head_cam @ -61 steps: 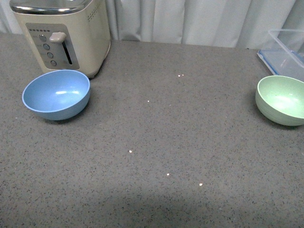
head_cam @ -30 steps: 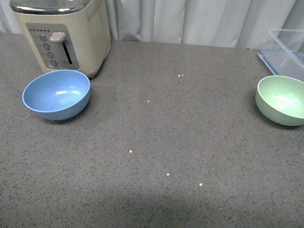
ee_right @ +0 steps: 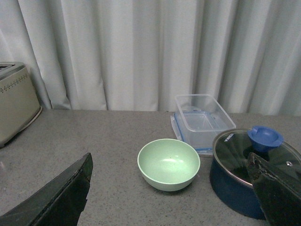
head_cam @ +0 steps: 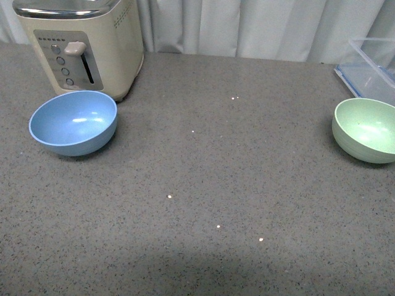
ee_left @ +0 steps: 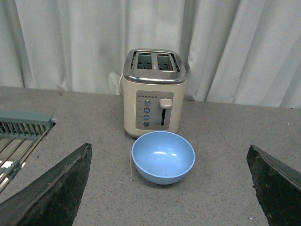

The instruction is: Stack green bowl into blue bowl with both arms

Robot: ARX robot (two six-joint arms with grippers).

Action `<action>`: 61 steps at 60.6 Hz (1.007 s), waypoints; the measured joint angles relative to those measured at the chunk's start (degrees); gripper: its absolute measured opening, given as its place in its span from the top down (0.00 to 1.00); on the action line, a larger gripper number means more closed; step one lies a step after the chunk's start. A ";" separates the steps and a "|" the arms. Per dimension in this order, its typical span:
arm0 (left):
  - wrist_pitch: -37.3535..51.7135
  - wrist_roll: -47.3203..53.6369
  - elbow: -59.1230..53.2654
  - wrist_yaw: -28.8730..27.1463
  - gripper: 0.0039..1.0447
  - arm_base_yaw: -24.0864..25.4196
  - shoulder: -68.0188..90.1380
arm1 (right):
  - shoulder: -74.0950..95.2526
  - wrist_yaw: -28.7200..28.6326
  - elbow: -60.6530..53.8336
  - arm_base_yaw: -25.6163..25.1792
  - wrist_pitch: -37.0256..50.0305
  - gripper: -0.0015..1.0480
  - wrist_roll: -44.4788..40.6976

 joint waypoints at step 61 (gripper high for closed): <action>0.00 0.00 0.00 0.00 0.06 0.00 0.00 | 0.00 0.00 0.02 0.00 0.00 0.09 -0.02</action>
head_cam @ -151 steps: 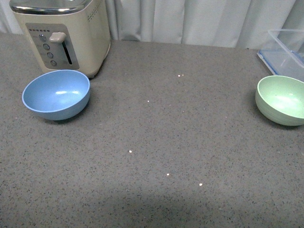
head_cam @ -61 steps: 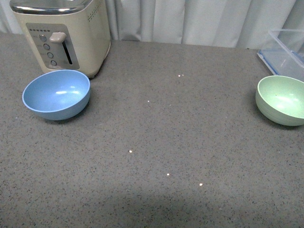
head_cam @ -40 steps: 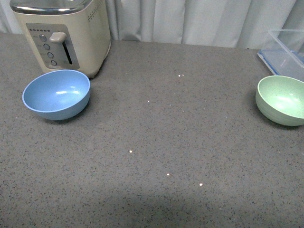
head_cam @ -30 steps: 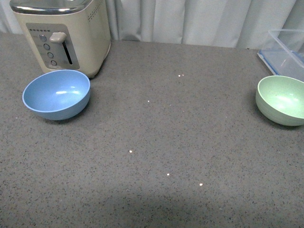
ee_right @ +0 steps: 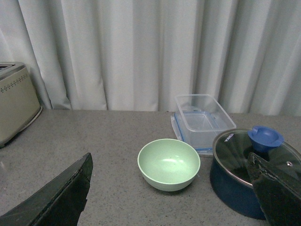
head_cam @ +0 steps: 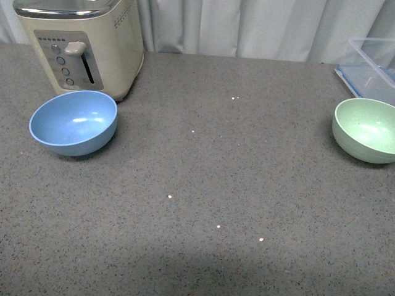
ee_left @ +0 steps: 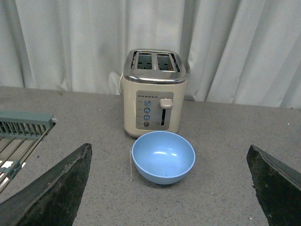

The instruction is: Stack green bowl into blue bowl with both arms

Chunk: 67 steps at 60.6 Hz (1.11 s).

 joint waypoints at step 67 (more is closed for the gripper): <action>34.93 -22.77 21.22 -10.78 0.06 -1.75 82.44 | 0.00 0.02 -0.02 0.00 0.00 0.09 0.00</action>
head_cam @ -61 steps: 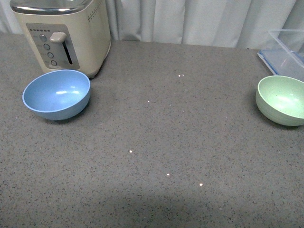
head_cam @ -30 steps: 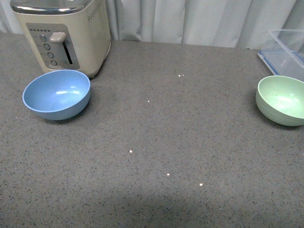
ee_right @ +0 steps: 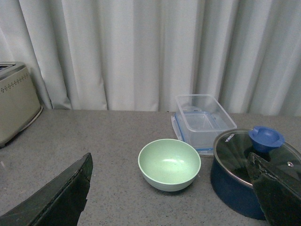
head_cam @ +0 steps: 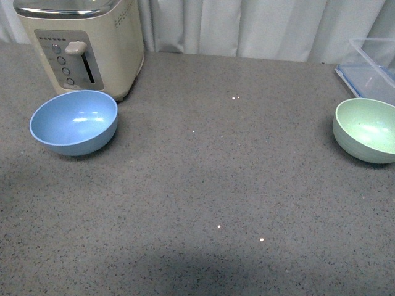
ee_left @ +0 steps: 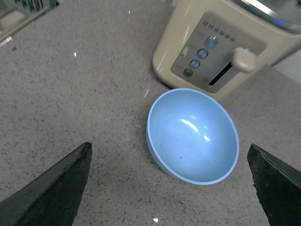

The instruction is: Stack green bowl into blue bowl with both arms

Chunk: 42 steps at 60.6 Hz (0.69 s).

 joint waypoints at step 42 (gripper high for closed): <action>-11.37 -7.15 23.58 -2.60 0.06 -1.42 30.56 | 0.00 0.00 0.00 0.00 0.00 0.09 0.02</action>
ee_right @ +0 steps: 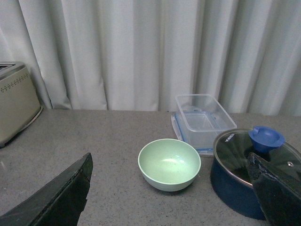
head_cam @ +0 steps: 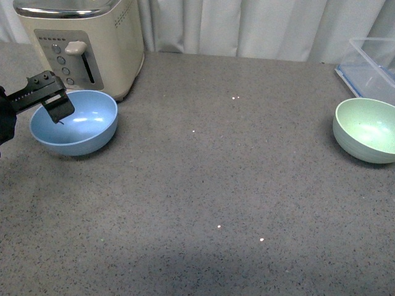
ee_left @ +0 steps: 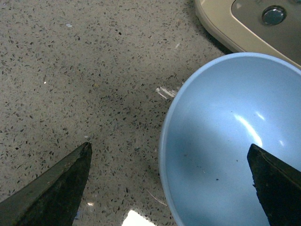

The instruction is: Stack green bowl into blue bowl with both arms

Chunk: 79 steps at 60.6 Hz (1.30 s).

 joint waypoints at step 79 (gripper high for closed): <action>-11.43 -3.28 9.03 2.69 0.96 -5.51 3.28 | 0.00 0.00 0.02 0.00 0.00 0.09 0.00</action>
